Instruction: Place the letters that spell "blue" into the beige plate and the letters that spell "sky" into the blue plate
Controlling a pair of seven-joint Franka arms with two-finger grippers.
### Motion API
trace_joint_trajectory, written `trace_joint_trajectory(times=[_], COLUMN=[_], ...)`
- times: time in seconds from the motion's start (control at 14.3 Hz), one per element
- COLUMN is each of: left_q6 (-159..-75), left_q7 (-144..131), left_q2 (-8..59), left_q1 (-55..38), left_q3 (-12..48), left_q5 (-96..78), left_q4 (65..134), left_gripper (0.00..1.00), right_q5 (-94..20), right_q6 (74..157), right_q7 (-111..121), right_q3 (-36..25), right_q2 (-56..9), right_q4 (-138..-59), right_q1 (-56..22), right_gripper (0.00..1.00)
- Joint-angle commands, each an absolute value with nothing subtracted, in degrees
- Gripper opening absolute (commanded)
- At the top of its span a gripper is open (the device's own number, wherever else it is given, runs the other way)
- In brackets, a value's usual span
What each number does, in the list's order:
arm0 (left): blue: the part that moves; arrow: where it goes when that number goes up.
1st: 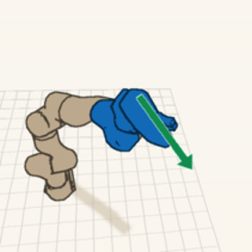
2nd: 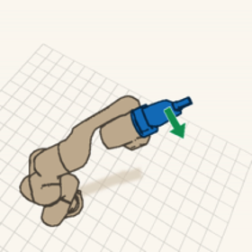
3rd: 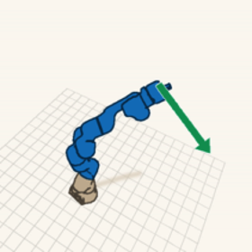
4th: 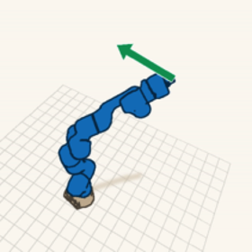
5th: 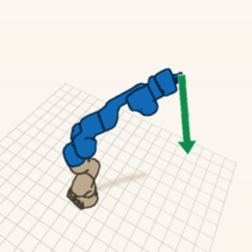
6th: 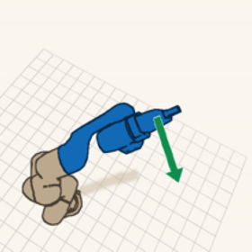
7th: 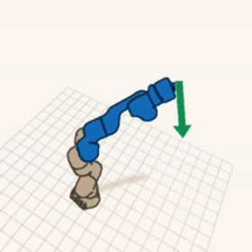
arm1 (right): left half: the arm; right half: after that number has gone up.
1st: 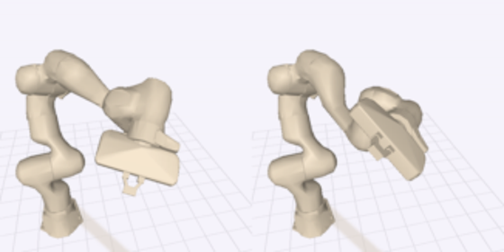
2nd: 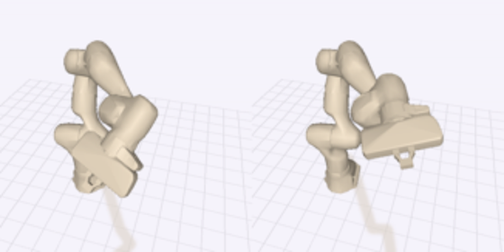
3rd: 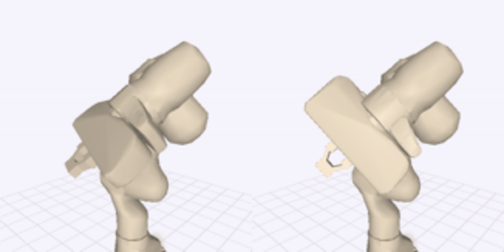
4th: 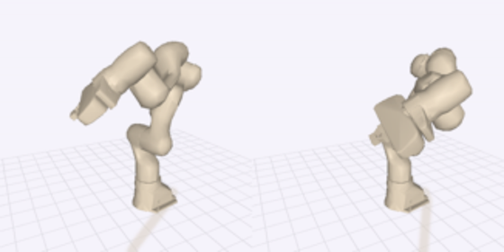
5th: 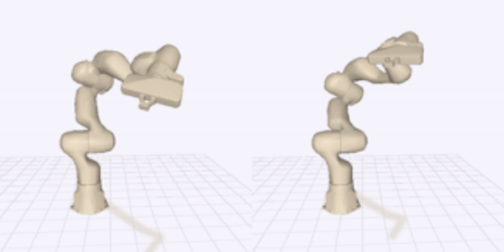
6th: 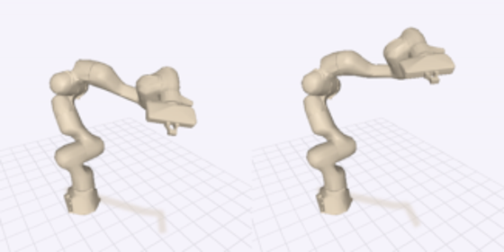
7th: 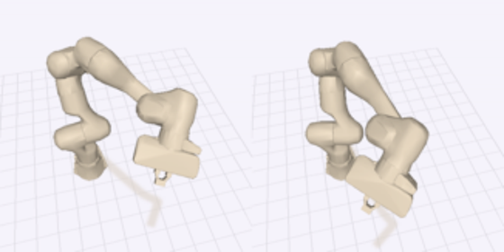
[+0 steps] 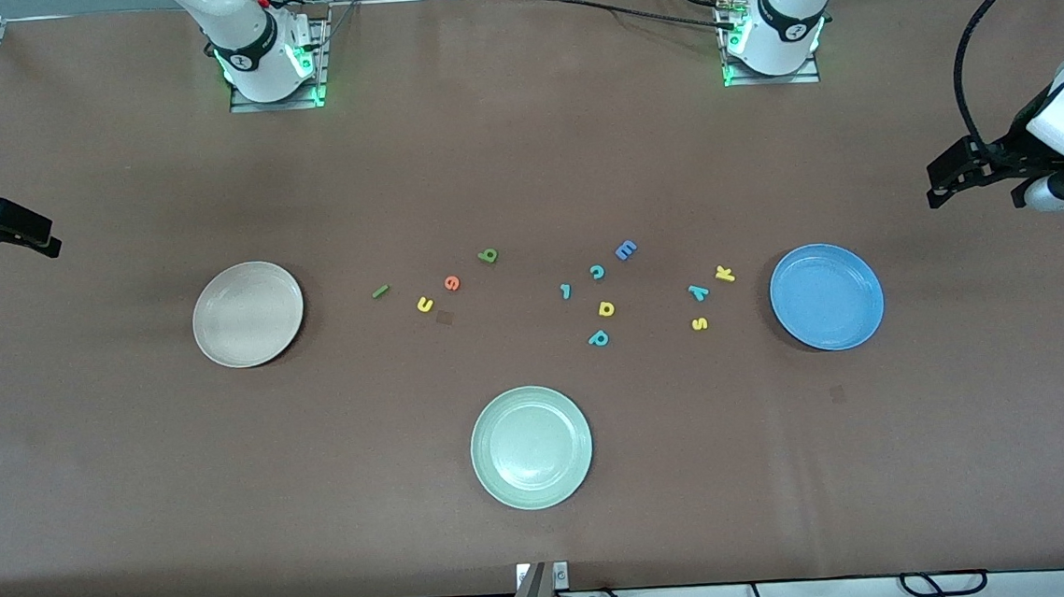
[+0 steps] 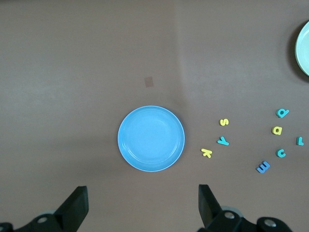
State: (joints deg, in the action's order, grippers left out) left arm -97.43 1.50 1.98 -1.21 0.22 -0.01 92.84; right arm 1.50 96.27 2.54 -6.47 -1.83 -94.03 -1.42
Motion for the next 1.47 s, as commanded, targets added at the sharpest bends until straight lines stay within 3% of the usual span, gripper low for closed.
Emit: trace_joint_trajectory(times=[0.0,1.05,1.4], left_q6=[-96.06,-96.06,-96.06], left_q7=[1.05,1.14,1.14], left_q2=[2.99,3.08,3.08], left_q1=[-1.41,-1.23,-0.97], left_q3=[0.09,0.0,0.0], left_q5=[0.62,0.62,0.62], left_q4=[90.7,90.7,90.7], left_gripper=[1.0,1.0,1.0], right_q5=[2.37,2.46,1.93], right_q6=[96.86,95.89,95.27], right_q7=[2.55,3.25,2.99], right_q3=[-6.15,-6.42,-6.06], right_q2=[-0.44,-0.88,-2.89], right_q4=[-95.1,-95.18,-96.15], right_q1=[-1.41,-1.14,-5.53], right_gripper=[1.0,1.0,1.0])
